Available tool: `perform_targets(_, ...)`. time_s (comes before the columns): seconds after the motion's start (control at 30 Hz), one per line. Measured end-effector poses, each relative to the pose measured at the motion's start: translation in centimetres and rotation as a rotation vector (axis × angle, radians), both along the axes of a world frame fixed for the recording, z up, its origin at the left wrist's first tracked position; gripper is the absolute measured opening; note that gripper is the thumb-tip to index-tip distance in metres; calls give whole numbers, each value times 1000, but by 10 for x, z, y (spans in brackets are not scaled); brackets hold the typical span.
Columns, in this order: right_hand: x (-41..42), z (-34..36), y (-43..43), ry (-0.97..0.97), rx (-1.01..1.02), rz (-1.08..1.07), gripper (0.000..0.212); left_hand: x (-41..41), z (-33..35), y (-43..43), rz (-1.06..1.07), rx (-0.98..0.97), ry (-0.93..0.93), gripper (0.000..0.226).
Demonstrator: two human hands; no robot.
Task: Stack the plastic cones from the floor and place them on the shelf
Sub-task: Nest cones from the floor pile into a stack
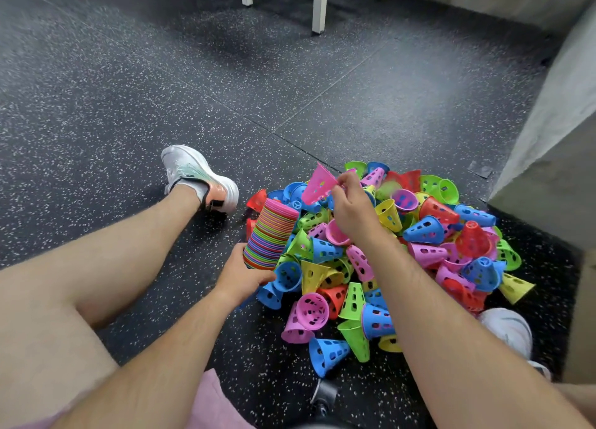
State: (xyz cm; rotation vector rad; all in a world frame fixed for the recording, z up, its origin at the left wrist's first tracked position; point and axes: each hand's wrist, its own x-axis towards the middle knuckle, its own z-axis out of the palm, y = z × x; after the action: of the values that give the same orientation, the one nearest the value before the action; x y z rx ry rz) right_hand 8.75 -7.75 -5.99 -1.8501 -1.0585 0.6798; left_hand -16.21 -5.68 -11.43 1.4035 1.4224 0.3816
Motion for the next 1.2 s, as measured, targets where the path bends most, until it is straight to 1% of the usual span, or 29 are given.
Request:
perform_targets(0.1,-2,4,-4,-51,-2,52,6,5,0,-1,-25,20,19,60)
perform_targets(0.2,-8,8,-8,-95,-91,133,11,12,1,-3,-59,47,21,58)
perform_targets(0.27,-15,7,-11,-49,-185,237,16,16,2,-5,-75,65,22,58)
perform_targets(0.33,-21,4,-14,18,-253,312,29,17,2,-5,-76,73,24,59)
perform_targets(0.4,-22,0,-14,106,-256,318,44,15,1,-4,-69,74,27,61)
perform_targets(0.47,-21,-6,-13,142,-241,298,47,10,-1,-2,-62,74,34,62)
perform_targets(0.5,-19,-8,-12,116,-236,274,46,8,-1,-2,-58,71,36,62)
perform_targets(0.6,-18,-19,-9,-62,-261,225,43,2,-1,-2,-29,49,18,61)
perform_targets(0.77,-36,-42,-5,-446,-333,410,42,-9,-1,-1,-22,18,26,59)
perform_targets(0.87,-46,-56,-3,-612,-422,486,44,-13,-5,3,-20,4,30,60)
perform_targets(0.97,-49,-66,-5,-760,-478,488,44,-13,-9,6,-9,-6,27,60)
perform_targets(1.03,-49,-71,-6,-821,-446,435,40,-13,-13,7,-10,-14,27,62)
perform_targets(1.1,-48,-78,-5,-832,-395,394,34,-12,-15,8,-17,-22,28,64)
perform_targets(1.2,-40,-82,-5,-762,-344,350,22,-8,-19,10,-20,-19,32,64)
